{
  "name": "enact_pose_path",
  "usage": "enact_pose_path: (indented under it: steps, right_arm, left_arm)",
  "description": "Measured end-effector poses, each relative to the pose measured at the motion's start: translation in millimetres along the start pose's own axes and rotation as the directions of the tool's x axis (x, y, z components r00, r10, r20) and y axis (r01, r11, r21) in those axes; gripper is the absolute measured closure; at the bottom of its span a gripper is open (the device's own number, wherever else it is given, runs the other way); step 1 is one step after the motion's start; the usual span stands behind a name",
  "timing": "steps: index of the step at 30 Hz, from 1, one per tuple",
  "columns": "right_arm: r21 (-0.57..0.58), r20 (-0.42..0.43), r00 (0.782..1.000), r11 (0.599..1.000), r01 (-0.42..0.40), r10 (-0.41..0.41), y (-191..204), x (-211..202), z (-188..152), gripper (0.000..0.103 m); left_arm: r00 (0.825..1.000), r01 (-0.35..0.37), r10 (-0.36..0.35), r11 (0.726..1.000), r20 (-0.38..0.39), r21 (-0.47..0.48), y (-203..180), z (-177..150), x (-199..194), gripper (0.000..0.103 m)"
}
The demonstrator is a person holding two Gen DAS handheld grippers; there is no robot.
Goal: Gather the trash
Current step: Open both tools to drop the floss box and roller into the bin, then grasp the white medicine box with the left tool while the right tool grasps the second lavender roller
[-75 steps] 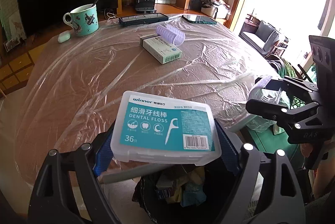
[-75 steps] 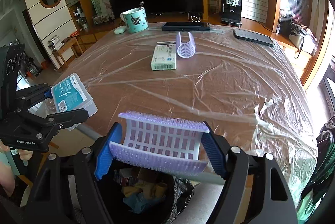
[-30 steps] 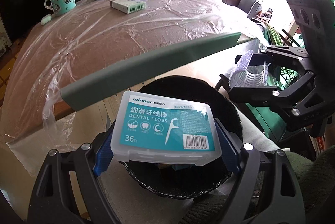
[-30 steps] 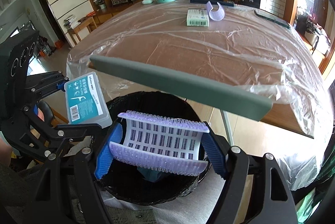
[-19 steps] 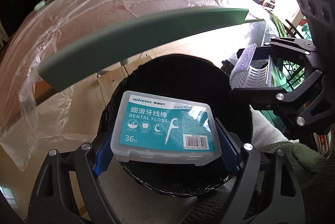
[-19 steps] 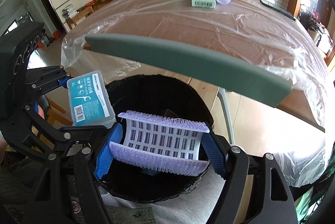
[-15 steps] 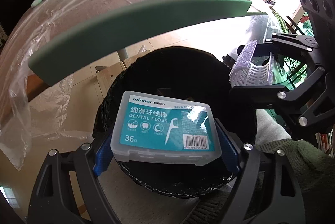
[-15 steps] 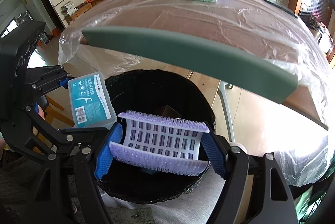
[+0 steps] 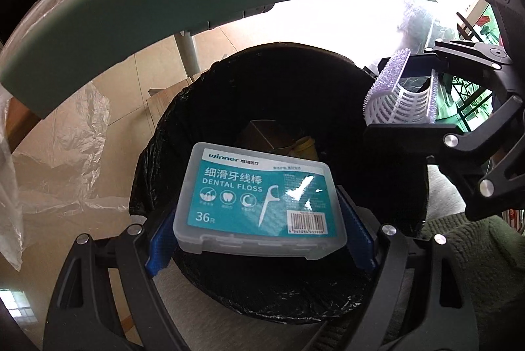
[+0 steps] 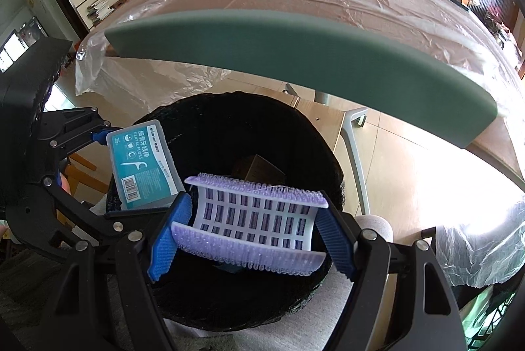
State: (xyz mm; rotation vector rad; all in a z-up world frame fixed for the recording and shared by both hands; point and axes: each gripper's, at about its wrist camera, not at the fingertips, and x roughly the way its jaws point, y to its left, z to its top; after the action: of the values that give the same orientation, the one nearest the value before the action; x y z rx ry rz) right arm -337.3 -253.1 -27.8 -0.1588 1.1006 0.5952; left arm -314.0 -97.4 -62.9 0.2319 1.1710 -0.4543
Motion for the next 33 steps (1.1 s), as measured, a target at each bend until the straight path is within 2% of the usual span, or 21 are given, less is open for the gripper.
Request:
enact_pose_path:
  steps: [4,7,9,10,16,19,21,22,26,27,29,30,33]
  right_arm:
    - [0.009,-0.01,1.0,1.0,0.005,-0.005,-2.3,6.1,0.0,0.028]
    - [0.004,-0.001,1.0,1.0,-0.009,0.009,-2.3,4.7,-0.7,0.027]
    - [0.01,0.033,0.999,1.0,-0.006,0.005,-2.8,-2.9,-1.1,0.015]
    - [0.018,0.05,0.999,1.0,-0.009,0.008,-4.8,-7.8,-0.5,0.013]
    - [0.042,0.129,0.992,0.999,-0.014,0.009,-12.5,-41.7,2.6,0.013]
    - [0.023,0.219,0.976,1.0,0.003,-0.008,-12.3,-75.3,12.5,0.013]
    - [0.016,0.294,0.954,0.999,0.046,-0.048,-14.4,-99.7,25.5,0.013]
    - [0.018,0.319,0.945,0.998,0.066,-0.068,-18.0,-108.0,34.1,0.011]
    - [0.046,0.387,0.908,0.987,0.152,-0.158,-42.9,-122.4,86.6,0.008]
    - [0.046,0.387,0.907,0.986,0.16,-0.166,-51.8,-120.5,102.0,0.008]
    - [0.058,0.367,0.908,0.98,0.192,-0.2,-66.0,-109.8,133.9,0.008]
    - [0.061,0.356,0.912,0.979,0.194,-0.203,-72.8,-102.8,149.4,0.008]
    - [0.077,0.298,0.937,0.983,0.169,-0.184,-94.6,-76.0,193.6,0.008]
  left_arm:
    - [1.0,0.0,0.0,1.0,-0.004,0.007,-1.9,1.5,3.6,0.018]
    - [0.999,0.033,-0.034,0.999,0.016,0.028,-3.0,0.8,3.1,0.017]
    - [0.999,0.02,-0.021,0.999,0.033,0.033,-3.8,1.2,1.3,0.014]
    - [0.999,0.012,-0.013,1.0,0.037,0.027,-3.0,1.6,1.2,0.013]
    - [0.997,0.069,-0.068,0.995,0.028,-0.069,11.9,7.0,-8.2,0.013]
    - [0.992,0.102,-0.095,0.991,0.08,-0.09,12.3,11.2,-36.3,0.013]
    - [0.975,0.167,-0.154,0.983,0.162,-0.075,7.7,19.7,-71.1,0.013]
    - [0.967,0.175,-0.159,0.983,0.2,-0.062,5.3,26.2,-86.8,0.013]
    - [0.938,0.112,-0.088,0.992,0.335,-0.055,6.7,62.4,-126.3,0.004]
    - [0.933,0.091,-0.059,0.993,0.355,-0.074,9.9,75.9,-129.6,0.004]
    - [0.935,0.065,-0.019,0.991,0.355,-0.12,16.8,100.3,-127.8,0.004]
    - [0.937,0.076,-0.023,0.987,0.35,-0.139,21.9,117.0,-123.3,0.004]
    - [0.957,0.096,-0.037,0.976,0.287,-0.194,38.1,160.1,-98.7,0.004]
